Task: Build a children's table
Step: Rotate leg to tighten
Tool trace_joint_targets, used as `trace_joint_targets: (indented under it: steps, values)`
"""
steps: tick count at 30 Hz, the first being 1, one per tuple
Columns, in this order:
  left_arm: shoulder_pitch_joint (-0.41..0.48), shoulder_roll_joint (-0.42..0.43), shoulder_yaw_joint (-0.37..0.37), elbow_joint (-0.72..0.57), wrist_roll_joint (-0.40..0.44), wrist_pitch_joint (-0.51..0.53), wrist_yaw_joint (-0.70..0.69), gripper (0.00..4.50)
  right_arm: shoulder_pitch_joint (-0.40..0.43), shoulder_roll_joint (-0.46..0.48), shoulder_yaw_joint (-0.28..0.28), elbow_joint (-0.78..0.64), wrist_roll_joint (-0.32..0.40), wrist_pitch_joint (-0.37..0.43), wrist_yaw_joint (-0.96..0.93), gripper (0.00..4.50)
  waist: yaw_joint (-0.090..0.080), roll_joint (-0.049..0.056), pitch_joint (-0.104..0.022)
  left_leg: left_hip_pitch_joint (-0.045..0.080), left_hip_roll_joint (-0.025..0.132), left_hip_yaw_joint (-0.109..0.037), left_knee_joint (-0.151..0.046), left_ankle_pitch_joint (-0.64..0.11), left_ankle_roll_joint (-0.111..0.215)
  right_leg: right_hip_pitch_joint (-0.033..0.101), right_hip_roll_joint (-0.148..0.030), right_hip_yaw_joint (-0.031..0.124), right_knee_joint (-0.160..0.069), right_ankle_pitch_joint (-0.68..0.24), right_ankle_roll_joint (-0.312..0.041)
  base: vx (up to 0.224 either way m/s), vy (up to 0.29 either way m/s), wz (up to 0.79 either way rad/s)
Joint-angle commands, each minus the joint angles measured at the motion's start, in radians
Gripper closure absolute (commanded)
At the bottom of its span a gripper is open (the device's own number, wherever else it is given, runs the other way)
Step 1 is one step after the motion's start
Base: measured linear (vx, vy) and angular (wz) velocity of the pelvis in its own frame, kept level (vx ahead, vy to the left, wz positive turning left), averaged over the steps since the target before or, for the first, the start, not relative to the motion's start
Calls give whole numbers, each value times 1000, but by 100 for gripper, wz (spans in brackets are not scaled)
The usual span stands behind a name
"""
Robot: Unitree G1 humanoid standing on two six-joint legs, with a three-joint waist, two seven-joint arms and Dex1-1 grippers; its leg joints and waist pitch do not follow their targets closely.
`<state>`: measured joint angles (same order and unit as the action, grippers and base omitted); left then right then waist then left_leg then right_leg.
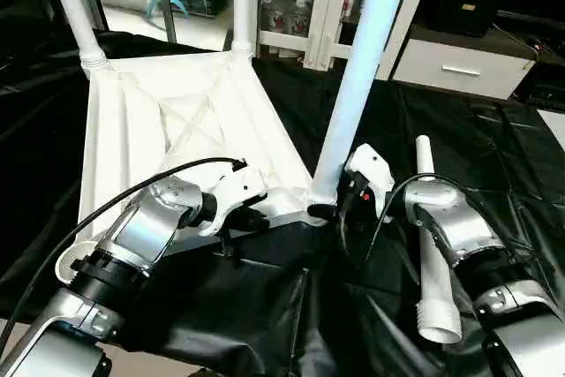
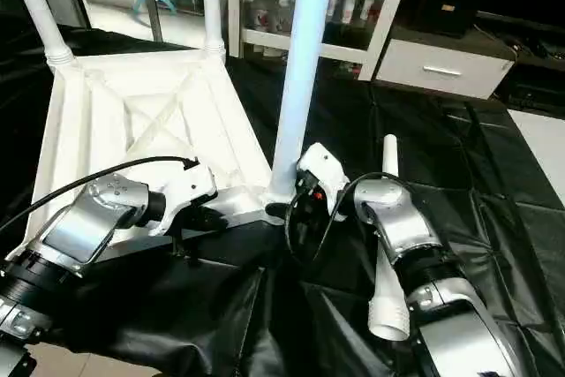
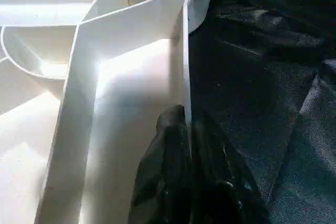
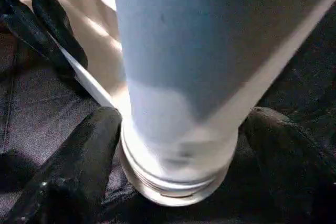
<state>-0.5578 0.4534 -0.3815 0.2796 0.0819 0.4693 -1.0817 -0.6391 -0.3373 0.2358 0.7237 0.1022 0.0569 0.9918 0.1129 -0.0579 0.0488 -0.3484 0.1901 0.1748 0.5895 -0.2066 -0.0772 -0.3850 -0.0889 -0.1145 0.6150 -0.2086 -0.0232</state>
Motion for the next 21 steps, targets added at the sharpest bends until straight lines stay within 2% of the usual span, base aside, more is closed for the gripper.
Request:
trace_joint_targets:
  steps: [1, 4, 9, 21]
  values:
    - [32, -7, -61, 10, 6, 15, -32, 450, -19, -7, -15, 29, -8, -25, 12, 104, -4, 10, -62, 7, 55, -12, -67, -41, 54, 54, -81, 71, -44, 41, -282, 0, 0, 0]
    - [34, -7, -63, 12, 8, 12, -31, 450, -24, 0, -14, 52, -10, -39, 17, 130, -4, 12, -61, 7, 55, -12, -69, -66, 49, 53, -81, 71, -48, 20, -283, 0, 0, 0]
    - [34, -9, -63, 14, 7, 13, -31, 450, -25, 9, -17, 65, -10, -50, 20, 169, -5, 12, -62, 7, 55, -13, -68, -66, 48, 54, -81, 72, -46, 24, -279, 0, 0, 0]
    - [38, -10, -64, 9, 4, 18, -35, 450, -24, 30, -36, 87, 3, -72, 21, 177, -5, 13, -63, 6, 55, -13, -68, -66, 49, 54, -81, 72, -45, 22, -282, 0, 0, 0]
